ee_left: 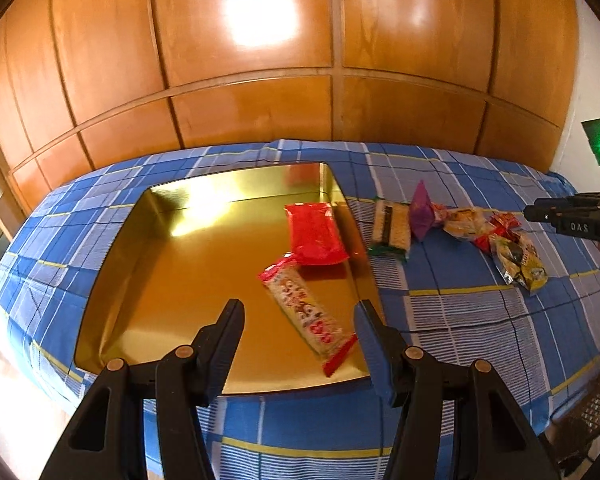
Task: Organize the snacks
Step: 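Move the left tool to the saltine cracker pack while the right tool moves to the snack pile, then grasp the saltine cracker pack with the left tool while the right tool grasps a small red-white packet, then carry the cracker pack into the gold tray and open the left tool, then carry the small red-white packet into the gold tray and open the right tool, then move the left tool to the pink packet on the bed and grasp it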
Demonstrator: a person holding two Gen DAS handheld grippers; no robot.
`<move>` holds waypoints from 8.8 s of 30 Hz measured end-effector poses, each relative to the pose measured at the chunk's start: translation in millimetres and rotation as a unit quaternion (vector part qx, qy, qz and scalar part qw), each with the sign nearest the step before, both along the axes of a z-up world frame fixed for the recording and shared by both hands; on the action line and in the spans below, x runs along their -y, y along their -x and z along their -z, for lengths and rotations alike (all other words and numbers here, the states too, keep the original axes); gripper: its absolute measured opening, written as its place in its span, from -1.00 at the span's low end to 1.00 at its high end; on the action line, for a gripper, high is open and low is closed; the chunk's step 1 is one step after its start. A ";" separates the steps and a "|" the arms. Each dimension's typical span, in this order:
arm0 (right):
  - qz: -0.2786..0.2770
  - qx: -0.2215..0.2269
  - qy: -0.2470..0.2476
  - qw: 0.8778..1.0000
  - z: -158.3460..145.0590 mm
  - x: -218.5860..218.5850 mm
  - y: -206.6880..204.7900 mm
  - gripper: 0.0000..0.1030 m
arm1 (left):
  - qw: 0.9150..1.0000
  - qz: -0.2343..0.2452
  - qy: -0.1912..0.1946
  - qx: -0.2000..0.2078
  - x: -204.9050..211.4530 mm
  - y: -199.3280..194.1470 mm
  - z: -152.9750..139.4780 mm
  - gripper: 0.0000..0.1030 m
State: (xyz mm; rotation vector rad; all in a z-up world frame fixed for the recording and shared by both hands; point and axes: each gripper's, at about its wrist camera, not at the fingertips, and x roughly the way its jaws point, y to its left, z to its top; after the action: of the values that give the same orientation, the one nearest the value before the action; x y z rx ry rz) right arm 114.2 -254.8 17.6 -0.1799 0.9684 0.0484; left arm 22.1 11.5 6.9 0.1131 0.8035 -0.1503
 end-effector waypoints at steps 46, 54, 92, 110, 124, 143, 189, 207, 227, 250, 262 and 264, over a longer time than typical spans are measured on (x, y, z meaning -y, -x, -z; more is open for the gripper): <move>0.096 0.010 -0.137 0.986 0.3 80.2 -9.3 -0.31 | 0.948 0.248 -0.016 -0.199 160.2 -96.5 87.8 -0.03; 0.087 -0.002 -0.133 0.987 5.4 74.7 -10.2 -0.31 | 0.956 0.231 -0.029 -0.179 169.9 -78.8 91.7 0.32; -0.096 -0.122 0.038 0.987 73.0 -59.2 -136.2 -0.24 | 0.969 0.229 0.033 -0.091 118.9 8.2 95.3 -0.05; -0.100 -0.059 -0.048 0.992 13.9 -43.4 -40.5 -0.47 | 0.970 0.228 0.034 -0.081 117.3 13.6 96.1 -0.06; -0.048 -0.113 -0.054 0.991 73.6 -28.5 27.8 -0.47 | 0.968 0.215 0.114 -0.054 87.3 16.4 37.2 -0.09; -0.056 -0.096 -0.060 0.992 75.3 -28.2 35.6 -0.46 | 0.973 -0.063 0.182 -0.123 -60.0 -134.3 26.7 -0.09; -0.023 -0.065 -0.012 0.998 77.9 -45.7 42.2 -0.43 | 0.990 -0.100 0.089 -0.041 -61.6 -29.6 23.7 0.00; -0.136 -0.015 -0.132 0.982 3.8 -134.9 19.1 -0.49 | 0.976 -0.183 0.113 -0.013 -124.3 -17.4 17.5 0.00; -0.225 -0.148 -0.054 0.962 76.5 -278.6 -26.7 -0.37 | 0.975 -0.194 0.108 -0.008 -136.9 -10.9 26.1 0.00; -0.176 -0.060 -0.114 0.976 31.0 -232.5 13.8 -0.27 | 0.986 -0.148 0.074 0.009 -100.4 0.7 13.8 0.05; -0.138 -0.008 -0.097 0.986 8.9 -183.2 23.2 -0.27 | 0.991 -0.121 0.064 0.004 -80.6 1.2 12.1 0.05; -0.128 -0.006 -0.092 0.988 8.4 -168.3 23.9 -0.27 | 0.992 -0.112 0.061 0.005 -76.0 0.8 10.9 0.05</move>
State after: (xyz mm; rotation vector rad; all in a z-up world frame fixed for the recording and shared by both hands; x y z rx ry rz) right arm 90.2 -86.5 9.2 -0.1328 0.9436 0.3738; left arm 21.3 87.6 -4.0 -0.0909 0.7902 0.0129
